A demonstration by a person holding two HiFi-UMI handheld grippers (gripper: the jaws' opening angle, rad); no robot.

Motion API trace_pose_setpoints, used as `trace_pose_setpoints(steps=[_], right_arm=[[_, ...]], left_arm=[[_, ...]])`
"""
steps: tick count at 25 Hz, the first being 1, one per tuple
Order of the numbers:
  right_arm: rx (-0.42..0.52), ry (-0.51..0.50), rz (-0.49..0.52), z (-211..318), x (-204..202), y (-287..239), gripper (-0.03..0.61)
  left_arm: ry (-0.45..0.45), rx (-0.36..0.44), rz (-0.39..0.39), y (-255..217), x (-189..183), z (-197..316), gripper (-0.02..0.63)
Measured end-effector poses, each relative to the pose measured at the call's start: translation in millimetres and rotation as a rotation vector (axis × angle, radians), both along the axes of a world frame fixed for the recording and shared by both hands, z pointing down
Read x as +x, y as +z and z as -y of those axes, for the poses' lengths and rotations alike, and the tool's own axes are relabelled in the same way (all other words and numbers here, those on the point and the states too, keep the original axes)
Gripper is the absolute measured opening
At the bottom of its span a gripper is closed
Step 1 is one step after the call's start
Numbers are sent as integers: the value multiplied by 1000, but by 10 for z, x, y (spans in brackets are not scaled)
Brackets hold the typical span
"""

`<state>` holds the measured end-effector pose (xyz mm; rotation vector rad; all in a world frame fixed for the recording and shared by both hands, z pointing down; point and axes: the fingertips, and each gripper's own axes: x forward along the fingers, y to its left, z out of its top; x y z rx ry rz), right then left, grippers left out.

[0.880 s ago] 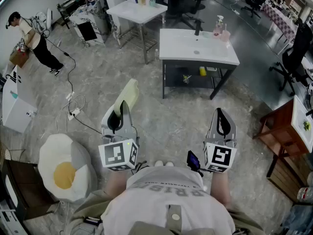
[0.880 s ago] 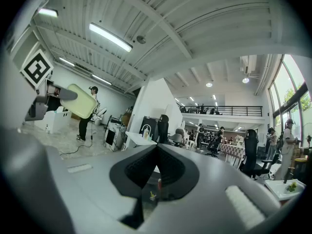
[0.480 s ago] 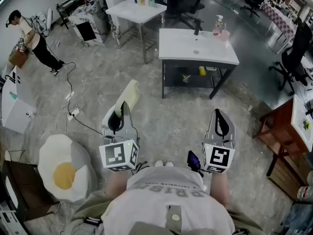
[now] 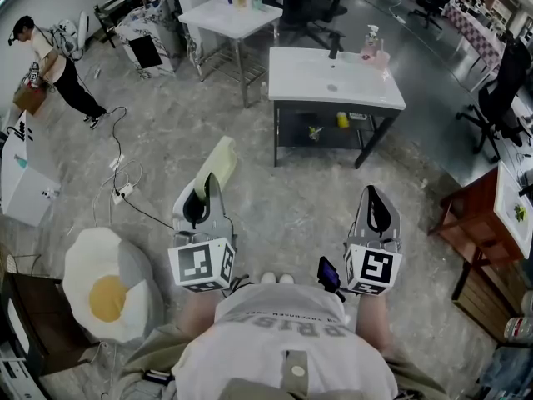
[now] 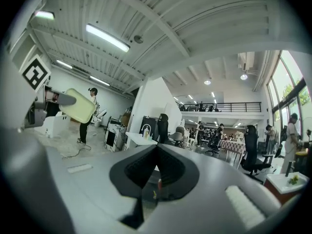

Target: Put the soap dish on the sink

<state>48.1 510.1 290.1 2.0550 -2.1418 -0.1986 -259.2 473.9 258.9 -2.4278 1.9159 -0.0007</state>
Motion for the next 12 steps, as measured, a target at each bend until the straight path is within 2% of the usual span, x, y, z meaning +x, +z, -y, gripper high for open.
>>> trace_pose_setpoints(steps=[4, 5, 8, 10, 12], right_arm=[[44, -17, 215, -12, 146, -49, 0], [54, -35, 260, -19, 164, -66, 18], [72, -84, 309, -36, 173, -110, 196], [74, -100, 312, -32, 183, -125, 261], [73, -106, 317, -23, 208, -126, 285]], left_arm=[[1, -1, 8, 8, 13, -5, 25], [-2, -2, 10, 11, 11, -10, 25], [-8, -6, 14, 13, 1, -21, 25], [-10, -9, 18, 10, 12, -14, 25], [-9, -14, 22, 13, 39, 2, 25]])
